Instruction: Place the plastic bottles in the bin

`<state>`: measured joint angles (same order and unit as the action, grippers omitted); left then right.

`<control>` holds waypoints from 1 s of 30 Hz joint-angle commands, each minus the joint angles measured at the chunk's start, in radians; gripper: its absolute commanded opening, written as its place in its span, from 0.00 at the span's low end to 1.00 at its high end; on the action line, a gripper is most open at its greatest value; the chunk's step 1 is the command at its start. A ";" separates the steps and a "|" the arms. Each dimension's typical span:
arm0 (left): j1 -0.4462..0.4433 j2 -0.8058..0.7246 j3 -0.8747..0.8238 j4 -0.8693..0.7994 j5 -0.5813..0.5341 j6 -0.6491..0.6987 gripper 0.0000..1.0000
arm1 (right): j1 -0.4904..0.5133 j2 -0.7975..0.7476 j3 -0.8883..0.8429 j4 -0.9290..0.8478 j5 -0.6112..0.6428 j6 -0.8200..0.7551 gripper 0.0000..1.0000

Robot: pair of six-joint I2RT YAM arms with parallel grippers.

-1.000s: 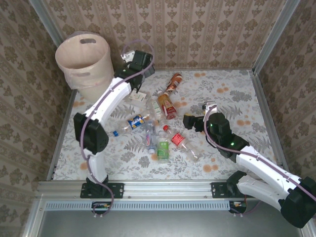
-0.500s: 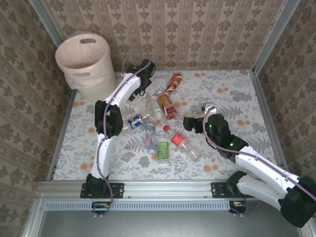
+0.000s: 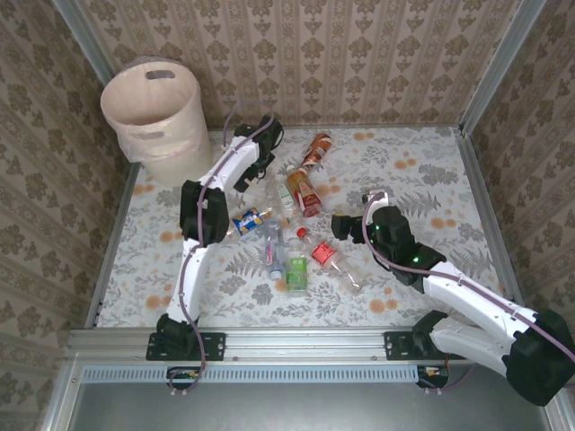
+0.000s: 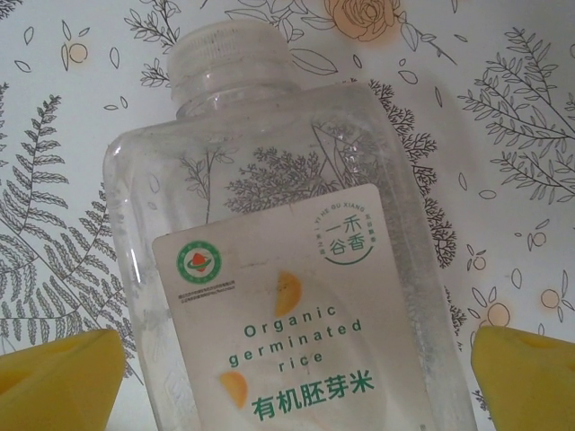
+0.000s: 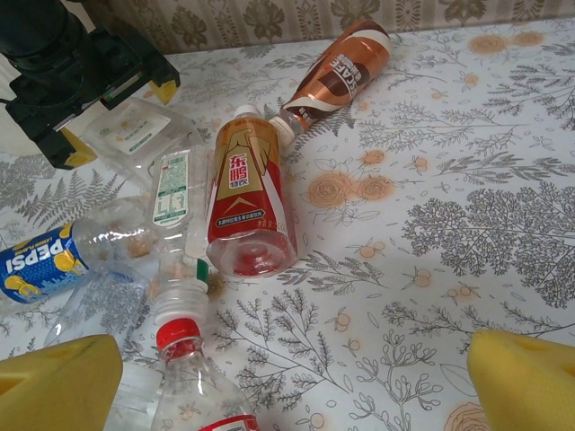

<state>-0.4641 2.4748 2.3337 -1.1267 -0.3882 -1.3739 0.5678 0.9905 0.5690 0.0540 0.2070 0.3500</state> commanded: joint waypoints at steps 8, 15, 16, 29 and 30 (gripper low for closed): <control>0.001 0.041 -0.023 0.067 0.003 0.000 1.00 | 0.003 -0.002 0.022 0.000 0.009 -0.019 1.00; 0.001 0.039 -0.071 0.132 -0.003 0.021 0.93 | 0.003 -0.004 0.015 0.004 0.004 -0.014 1.00; 0.001 0.037 -0.077 0.135 -0.004 0.021 0.91 | 0.003 -0.004 0.014 0.005 0.005 -0.014 1.00; 0.037 -0.248 -0.499 0.586 0.004 0.334 0.78 | 0.003 -0.018 0.015 0.003 0.009 -0.009 1.00; 0.038 -0.279 -0.532 0.626 0.008 0.377 0.78 | 0.003 -0.017 0.018 0.005 0.009 -0.007 1.00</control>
<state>-0.4316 2.2810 1.8763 -0.6666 -0.3950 -1.1687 0.5678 0.9901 0.5690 0.0536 0.2070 0.3428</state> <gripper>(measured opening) 0.822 0.999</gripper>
